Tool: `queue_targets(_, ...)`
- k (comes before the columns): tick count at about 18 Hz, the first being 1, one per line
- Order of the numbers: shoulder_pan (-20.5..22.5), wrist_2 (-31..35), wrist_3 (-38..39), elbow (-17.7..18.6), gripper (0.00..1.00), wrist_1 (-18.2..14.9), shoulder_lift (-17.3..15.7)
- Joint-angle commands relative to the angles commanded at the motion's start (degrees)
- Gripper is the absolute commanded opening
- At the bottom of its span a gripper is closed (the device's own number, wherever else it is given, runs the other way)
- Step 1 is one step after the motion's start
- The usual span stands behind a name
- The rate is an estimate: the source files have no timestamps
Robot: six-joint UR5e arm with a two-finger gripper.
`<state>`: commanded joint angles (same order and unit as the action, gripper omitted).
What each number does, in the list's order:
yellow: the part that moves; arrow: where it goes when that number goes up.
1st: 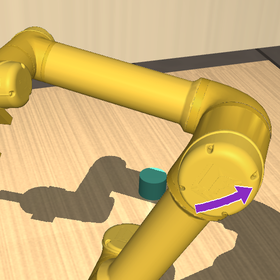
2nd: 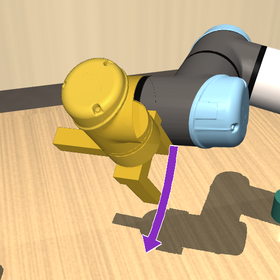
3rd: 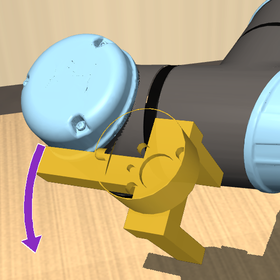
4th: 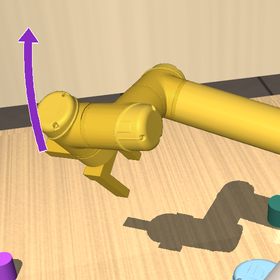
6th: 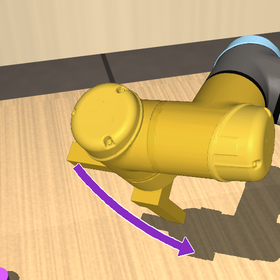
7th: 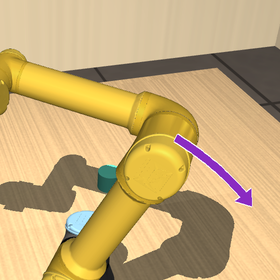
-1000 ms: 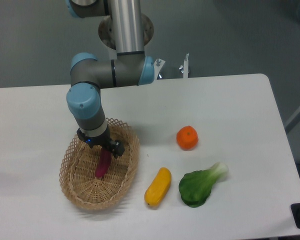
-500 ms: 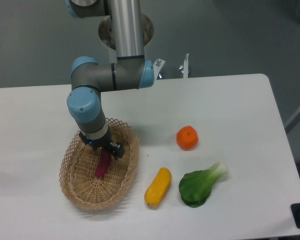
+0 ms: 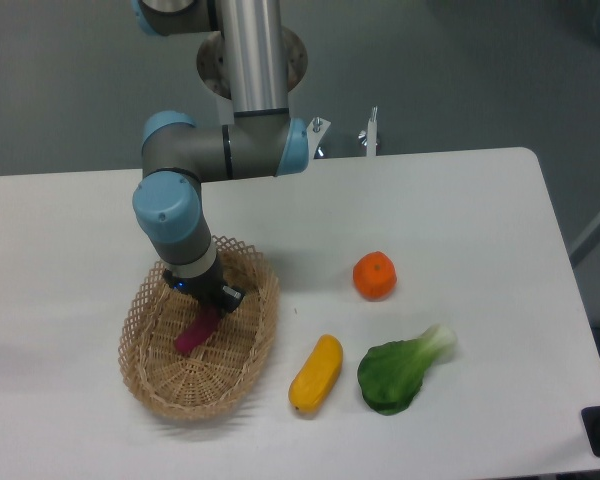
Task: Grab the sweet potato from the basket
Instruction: 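Close the gripper on the purple sweet potato, then lift the sweet potato out of the basket and carry it beside the orange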
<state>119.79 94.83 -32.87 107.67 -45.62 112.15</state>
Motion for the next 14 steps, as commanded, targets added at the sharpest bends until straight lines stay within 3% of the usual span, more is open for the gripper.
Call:
queue_targets(7,2.10,0.00,-1.32,-6.49,0.27,-0.09,-1.67)
queue_targets(10,5.26,-0.09,-2.54,-8.96,0.27,-0.17,-3.25)
queue_targets(14,11.23,-0.17,-10.35,-10.46,0.27,-0.79,-4.65)
